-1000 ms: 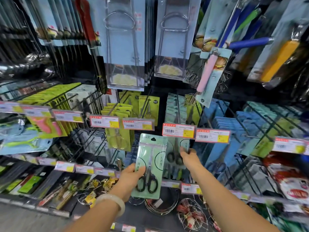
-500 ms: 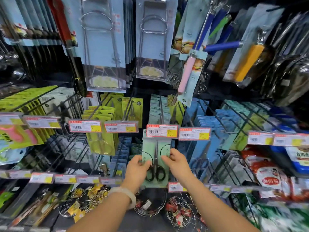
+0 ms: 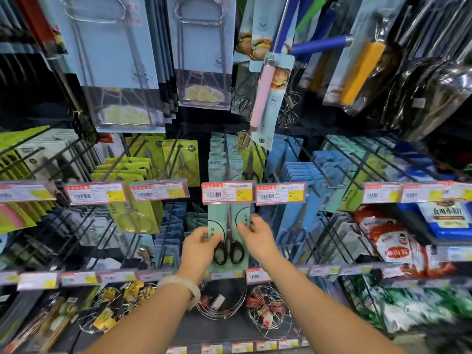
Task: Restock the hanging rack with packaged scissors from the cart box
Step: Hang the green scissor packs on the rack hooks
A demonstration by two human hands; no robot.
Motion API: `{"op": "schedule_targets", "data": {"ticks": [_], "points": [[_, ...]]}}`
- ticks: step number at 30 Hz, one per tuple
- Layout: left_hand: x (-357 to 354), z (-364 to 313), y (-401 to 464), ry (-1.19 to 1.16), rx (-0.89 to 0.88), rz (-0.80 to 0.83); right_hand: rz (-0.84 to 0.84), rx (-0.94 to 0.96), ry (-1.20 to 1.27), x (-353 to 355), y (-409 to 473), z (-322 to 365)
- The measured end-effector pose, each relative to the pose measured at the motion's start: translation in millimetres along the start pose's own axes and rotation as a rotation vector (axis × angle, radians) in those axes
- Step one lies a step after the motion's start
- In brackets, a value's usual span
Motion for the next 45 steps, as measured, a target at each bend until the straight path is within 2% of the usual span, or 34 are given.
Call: {"op": "schedule_targets", "data": {"ticks": [6,10,14,17,20,23,26,31,36,41,45], "points": [[2.5,-4.4,4.9,-0.015,0.019,-0.038,0.022,-0.007,0.029,1.8,11.9,3.5],[-2.5,-0.7,10.5,0.053,0.086,-0.041,0.121,-0.065,-0.062,-5.8,21.1,-4.2],[-10.7,17.6,-0.5,0.346,0.299,-0.011,0.234,-0.122,-0.203,1.7,17.7,-22.9],[-43.1,28.3,-15.2,0.765,0.275,0.134,0.334,-0.129,-0.438,20.0,5.4,-55.0],[-110.5,9.8,-40.1,1.202,0.053,0.275,0.380,-0.072,-0.736,61.2,-10.2,-91.3],[-202.4,-24.1,-70.5,1.378,-0.239,0.394,0.328,-0.016,-0.971,131.4,-23.7,-124.4],[-303.3,-44.2,-98.3,1.443,-0.410,0.521,0.195,-0.050,-1.048,226.4,-36.7,-153.1],[-471.8,-73.0,-175.5,1.433,-0.732,0.697,-0.066,-0.209,-1.010,393.7,-81.9,-218.3],[-602.8,-85.8,-278.1,1.411,-0.972,0.898,-0.232,-0.519,-0.919,531.1,-169.9,-286.9],[-703.6,-83.6,-379.8,1.401,-1.203,1.081,-0.357,-0.754,-0.796,626.4,-255.9,-351.2],[-780.7,-73.2,-441.1,1.403,-1.277,1.239,-0.449,-0.890,-0.741,686.7,-304.2,-398.0]]}}
Point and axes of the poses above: each hand's wrist, its own y-axis towards the middle knuckle, its own x-axis out of the back of the hand, z = x × y, the point moved 9 cm from there along y, towards the middle knuckle
